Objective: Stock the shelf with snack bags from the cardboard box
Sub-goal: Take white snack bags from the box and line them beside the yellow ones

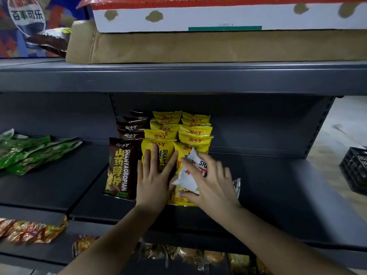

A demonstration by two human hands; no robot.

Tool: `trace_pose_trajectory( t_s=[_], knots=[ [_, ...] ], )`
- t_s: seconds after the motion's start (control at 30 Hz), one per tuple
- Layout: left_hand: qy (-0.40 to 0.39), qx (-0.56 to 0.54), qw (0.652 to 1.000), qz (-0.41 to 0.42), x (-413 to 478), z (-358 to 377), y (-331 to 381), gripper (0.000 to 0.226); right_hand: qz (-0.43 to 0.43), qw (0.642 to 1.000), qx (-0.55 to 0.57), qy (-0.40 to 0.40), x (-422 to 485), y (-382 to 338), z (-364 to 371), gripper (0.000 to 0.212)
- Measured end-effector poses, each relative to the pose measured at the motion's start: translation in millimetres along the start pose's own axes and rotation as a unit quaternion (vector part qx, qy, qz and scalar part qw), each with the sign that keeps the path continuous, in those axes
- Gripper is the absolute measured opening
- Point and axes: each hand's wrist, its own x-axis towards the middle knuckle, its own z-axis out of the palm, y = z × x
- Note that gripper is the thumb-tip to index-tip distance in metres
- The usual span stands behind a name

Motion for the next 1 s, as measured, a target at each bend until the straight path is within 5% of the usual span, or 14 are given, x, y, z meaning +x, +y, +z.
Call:
trace_pose_trajectory(
  t_s=[0.07,0.2,0.53,0.7,0.87,1.0],
  knots=[
    [0.021,0.005,1.0,0.003,8,1,-2,0.051,-0.012,1.0,-0.022,-0.015,2,-2,5,0.086],
    [0.035,-0.008,0.999,0.004,16,5,-10,0.086,-0.025,0.999,-0.038,-0.009,5,-4,10,0.087],
    [0.044,-0.093,0.991,0.087,13,7,-32,0.067,-0.03,0.998,-0.053,0.008,5,1,19,0.081],
    [0.043,0.019,0.993,0.111,11,2,-29,0.068,-0.024,0.998,-0.055,0.007,5,1,20,0.079],
    [0.074,-0.003,0.97,0.231,-7,-5,-3,0.071,-0.021,0.999,0.03,0.011,6,7,15,0.08],
    [0.037,0.045,0.972,0.229,-18,0,17,0.09,0.005,0.992,0.106,0.063,4,30,2,0.076]
  ],
)
